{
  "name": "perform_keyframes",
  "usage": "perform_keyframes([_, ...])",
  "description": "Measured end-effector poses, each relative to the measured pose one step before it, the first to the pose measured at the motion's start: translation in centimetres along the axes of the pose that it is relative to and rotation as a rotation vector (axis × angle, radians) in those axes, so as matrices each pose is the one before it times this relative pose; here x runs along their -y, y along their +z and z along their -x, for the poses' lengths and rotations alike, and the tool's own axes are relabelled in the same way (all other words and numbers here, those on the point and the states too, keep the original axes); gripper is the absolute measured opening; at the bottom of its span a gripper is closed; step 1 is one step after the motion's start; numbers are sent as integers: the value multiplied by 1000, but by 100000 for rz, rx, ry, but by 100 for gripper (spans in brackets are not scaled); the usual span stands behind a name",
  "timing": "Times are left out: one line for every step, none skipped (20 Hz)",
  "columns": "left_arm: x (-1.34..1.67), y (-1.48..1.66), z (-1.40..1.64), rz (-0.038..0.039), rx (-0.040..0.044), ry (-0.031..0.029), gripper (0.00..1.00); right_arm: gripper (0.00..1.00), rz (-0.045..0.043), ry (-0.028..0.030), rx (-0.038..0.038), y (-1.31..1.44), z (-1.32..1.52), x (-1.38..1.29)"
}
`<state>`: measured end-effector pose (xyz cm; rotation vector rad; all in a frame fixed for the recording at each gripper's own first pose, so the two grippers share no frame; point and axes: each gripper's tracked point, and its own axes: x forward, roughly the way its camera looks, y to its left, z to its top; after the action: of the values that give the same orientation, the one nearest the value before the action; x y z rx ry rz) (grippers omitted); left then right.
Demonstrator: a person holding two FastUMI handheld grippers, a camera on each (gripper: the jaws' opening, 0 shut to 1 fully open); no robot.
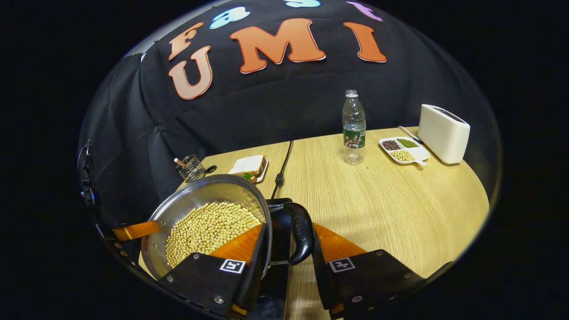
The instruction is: First push the handle of the pot to place it horizontally, then grasp the pot with both hands and set it on the induction cooktop.
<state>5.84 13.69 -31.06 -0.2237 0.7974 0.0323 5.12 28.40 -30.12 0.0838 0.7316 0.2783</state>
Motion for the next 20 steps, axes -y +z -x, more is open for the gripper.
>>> perform_keyframes([149,528,537,-1509,1566,1181,61,55,887,-240,1229,293,257,249])
perform_keyframes([-69,-7,56,-2013,48,2298,63,60,279,-555,2460,750,198,259])
perform_keyframes([-79,418,446,-1490,1436,1898,63,64,-448,-652,2463,947,442,392])
perform_keyframes([-523,659,643,-1154,2430,3561,65,74,-658,152,1194,477,608,479])
perform_keyframes([-820,941,627,-1447,3690,4506,69,80,-495,25,822,390,697,522])
perform_keyframes([-630,1088,747,-1801,4466,3722,77,89,-352,-491,1245,544,640,683])
perform_keyframes([-445,1033,967,-705,2857,2720,86,93,78,-700,1627,568,701,710])
perform_keyframes([-44,1046,994,-650,3297,1906,95,95,100,-776,1840,661,734,843])
perform_keyframes([166,1069,966,-303,2767,864,95,95,-76,-691,1784,673,882,866])
perform_keyframes([329,891,1249,-657,2822,613,95,95,-106,-152,1811,796,886,764])
perform_keyframes([497,1116,1207,-966,3024,72,95,95,-170,431,1952,925,999,564])
perform_keyframes([849,1153,1038,-1093,3234,-724,97,95,-55,547,2395,1158,1111,581])
perform_keyframes([683,1269,979,-1290,3575,-169,100,95,507,244,2877,1315,994,583])
perform_keyframes([612,1330,979,-831,3794,272,100,95,1037,-226,3136,1261,1093,689])
perform_keyframes([720,1579,1175,-43,4052,-135,99,95,1510,-509,3586,1409,1158,757])
perform_keyframes([857,1662,1334,571,3556,-947,99,95,1582,-319,3162,1302,990,609])
perform_keyframes([947,1484,1161,1283,3031,-1601,97,95,1702,-16,2813,1245,1039,566])
perform_keyframes([816,1137,930,1763,2379,-1649,99,95,1520,-60,2608,1198,936,561])
perform_keyframes([696,1264,799,1881,1923,-1136,100,95,1348,-213,2537,1206,904,558])
perform_keyframes([433,676,974,1544,2587,-1178,99,95,1300,-509,2464,1159,747,604])
